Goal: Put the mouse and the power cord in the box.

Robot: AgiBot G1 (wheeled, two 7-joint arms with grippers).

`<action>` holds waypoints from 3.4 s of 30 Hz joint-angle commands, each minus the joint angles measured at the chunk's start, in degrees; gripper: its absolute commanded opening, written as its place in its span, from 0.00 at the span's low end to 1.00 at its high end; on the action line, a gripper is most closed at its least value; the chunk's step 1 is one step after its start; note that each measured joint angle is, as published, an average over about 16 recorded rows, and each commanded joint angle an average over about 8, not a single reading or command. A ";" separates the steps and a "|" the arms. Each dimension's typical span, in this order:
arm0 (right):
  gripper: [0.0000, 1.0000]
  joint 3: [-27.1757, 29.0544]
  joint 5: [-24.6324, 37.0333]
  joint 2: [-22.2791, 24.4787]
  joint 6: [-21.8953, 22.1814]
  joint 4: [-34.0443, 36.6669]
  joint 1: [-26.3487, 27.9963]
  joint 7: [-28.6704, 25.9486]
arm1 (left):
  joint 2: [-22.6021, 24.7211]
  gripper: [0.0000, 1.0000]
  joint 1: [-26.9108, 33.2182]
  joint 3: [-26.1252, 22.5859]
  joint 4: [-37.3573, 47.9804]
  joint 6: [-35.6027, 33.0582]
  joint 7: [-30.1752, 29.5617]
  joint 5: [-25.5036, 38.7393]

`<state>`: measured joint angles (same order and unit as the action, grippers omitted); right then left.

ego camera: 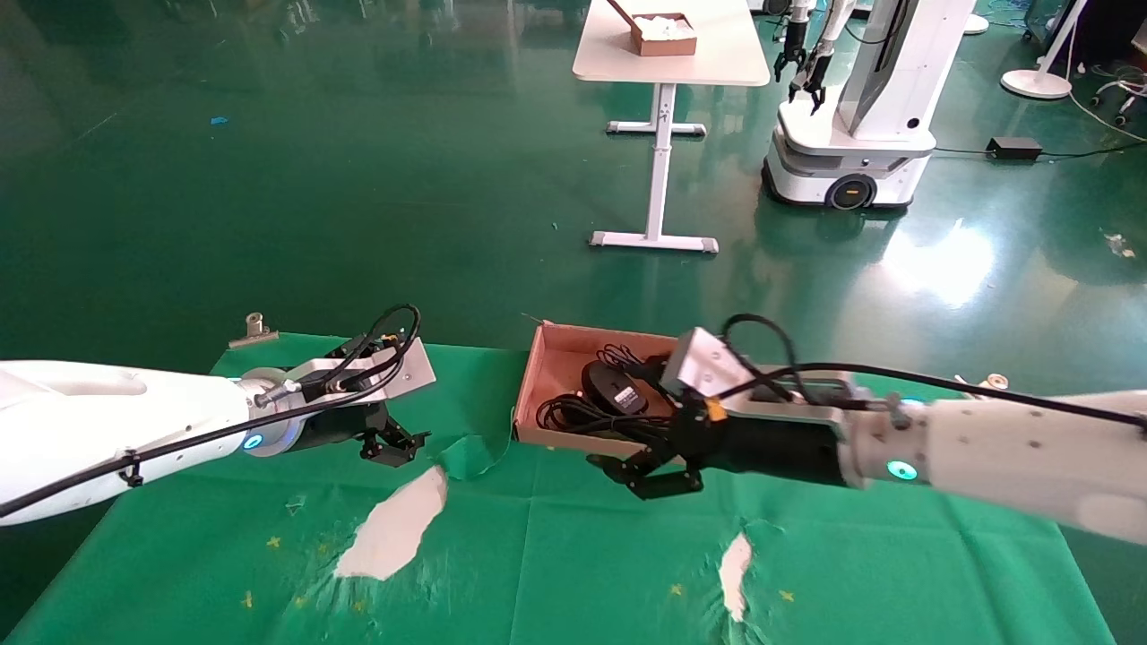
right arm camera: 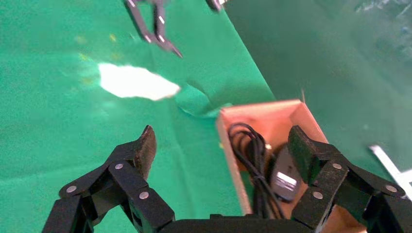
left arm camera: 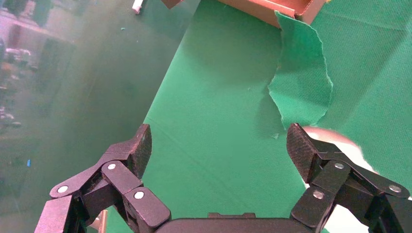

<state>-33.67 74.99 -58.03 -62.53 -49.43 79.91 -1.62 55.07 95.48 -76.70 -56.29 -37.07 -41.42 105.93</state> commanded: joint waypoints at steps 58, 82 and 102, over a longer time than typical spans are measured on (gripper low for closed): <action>1.00 17.54 -33.23 23.05 -23.17 -24.10 -18.30 -9.06 | -19.61 1.00 -33.17 59.37 -16.91 -47.57 29.99 -62.68; 1.00 17.55 -33.28 23.09 -23.19 -24.10 -18.33 -9.05 | -20.21 1.00 -34.18 61.13 -17.39 -48.97 30.76 -64.57; 1.00 17.52 -33.21 23.05 -23.13 -24.07 -18.30 -9.05 | -20.07 1.00 -33.92 60.66 -17.27 -48.57 30.64 -64.05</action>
<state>-16.15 41.78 -34.98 -85.66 -73.50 61.61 -10.67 35.01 61.56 -16.04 -73.56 -85.65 -10.78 41.88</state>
